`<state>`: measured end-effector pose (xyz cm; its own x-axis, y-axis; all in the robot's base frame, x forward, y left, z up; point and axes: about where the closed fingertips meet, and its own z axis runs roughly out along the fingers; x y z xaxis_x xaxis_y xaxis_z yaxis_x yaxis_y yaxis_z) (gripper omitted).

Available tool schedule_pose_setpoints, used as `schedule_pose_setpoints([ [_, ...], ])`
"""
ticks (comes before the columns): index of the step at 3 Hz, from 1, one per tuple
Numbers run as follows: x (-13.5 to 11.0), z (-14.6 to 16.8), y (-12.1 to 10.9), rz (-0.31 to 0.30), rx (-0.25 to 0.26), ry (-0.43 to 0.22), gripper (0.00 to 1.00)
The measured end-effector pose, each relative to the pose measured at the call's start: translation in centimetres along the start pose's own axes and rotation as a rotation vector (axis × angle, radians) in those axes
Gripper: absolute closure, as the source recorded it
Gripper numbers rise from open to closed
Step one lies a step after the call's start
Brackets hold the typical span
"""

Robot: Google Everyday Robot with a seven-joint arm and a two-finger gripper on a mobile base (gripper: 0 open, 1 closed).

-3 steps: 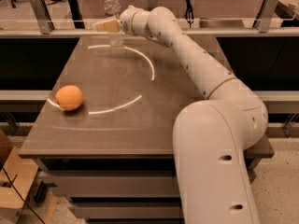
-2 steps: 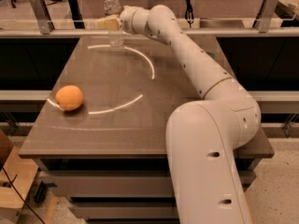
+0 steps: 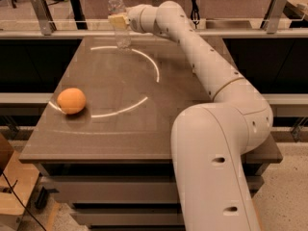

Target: Knock water bottle over

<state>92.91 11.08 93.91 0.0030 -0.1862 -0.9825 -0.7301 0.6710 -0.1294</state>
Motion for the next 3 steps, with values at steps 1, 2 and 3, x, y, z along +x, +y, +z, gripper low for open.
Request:
schedule_pose_setpoints([
  [1,-1.2,-3.1,-0.1,-0.088,-0.015,0.057,0.89],
  [2,-2.9,-6.6,0.4,-0.207,-0.042,0.16,1.0],
  [3,-3.3,-9.5,1.3,-0.366,-0.079,0.327,1.0],
])
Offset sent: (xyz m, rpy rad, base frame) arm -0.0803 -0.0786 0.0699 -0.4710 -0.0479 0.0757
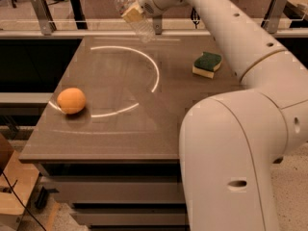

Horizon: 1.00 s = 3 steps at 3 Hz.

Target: Knock water bottle over

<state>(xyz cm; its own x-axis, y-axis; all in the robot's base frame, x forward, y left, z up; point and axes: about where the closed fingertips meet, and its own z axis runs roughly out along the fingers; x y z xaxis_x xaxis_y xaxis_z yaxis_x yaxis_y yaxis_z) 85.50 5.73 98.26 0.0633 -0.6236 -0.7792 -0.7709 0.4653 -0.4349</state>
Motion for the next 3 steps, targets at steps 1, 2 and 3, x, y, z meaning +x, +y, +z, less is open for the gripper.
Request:
schedule_pose_setpoints([
  [1,0.8,-1.4,1.3,-0.144,-0.075,0.145,1.0],
  [2,2.7,-1.7,3.8,-0.256,-0.186,0.295,0.82],
  [3,4.8,-2.0,6.7,-0.313,-0.318,0.404,0.58],
])
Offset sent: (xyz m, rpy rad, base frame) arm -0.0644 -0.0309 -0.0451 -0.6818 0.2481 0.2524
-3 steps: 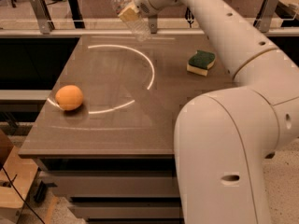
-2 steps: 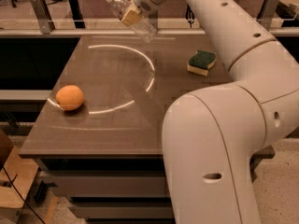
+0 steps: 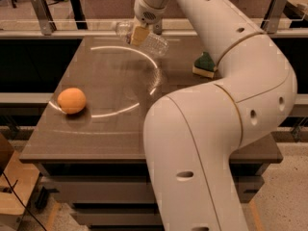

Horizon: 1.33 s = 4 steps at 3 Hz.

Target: Knock water bottle over

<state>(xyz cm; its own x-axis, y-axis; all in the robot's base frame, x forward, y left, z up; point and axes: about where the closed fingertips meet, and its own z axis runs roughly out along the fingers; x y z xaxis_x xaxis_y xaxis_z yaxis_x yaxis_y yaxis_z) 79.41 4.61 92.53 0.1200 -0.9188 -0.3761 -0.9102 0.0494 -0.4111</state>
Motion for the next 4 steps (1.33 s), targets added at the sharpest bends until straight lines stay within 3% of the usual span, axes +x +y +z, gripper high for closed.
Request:
schedule_pose_setpoints([
  [2,1.3,1.1,3.2,-0.018,-0.137,0.066,0.12],
  [3,1.8,1.4,4.1,-0.007,-0.169,0.078,0.0],
  [4,1.9,1.9,4.7,0.003,-0.195,0.072,0.0],
])
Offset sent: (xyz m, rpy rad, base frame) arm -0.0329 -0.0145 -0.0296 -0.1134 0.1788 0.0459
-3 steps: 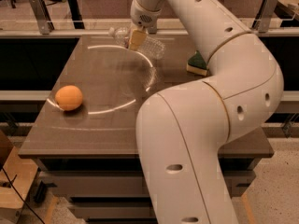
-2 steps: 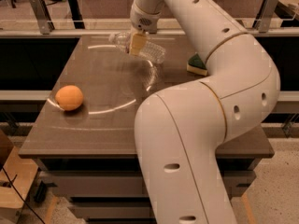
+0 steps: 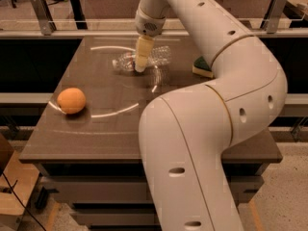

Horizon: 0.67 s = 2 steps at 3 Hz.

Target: Knock water bottle over

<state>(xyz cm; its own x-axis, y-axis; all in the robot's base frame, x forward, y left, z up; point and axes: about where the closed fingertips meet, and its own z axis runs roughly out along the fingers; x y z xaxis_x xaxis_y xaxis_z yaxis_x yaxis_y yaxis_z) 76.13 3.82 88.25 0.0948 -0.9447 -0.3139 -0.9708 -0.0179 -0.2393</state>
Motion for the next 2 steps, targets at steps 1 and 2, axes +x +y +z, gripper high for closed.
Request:
schedule_pose_setpoints([
  [1,0.15,0.72,0.45,0.011,-0.026,-0.011,0.0],
  [2,0.02,1.17,0.45,0.034,-0.029,-0.045,0.0],
])
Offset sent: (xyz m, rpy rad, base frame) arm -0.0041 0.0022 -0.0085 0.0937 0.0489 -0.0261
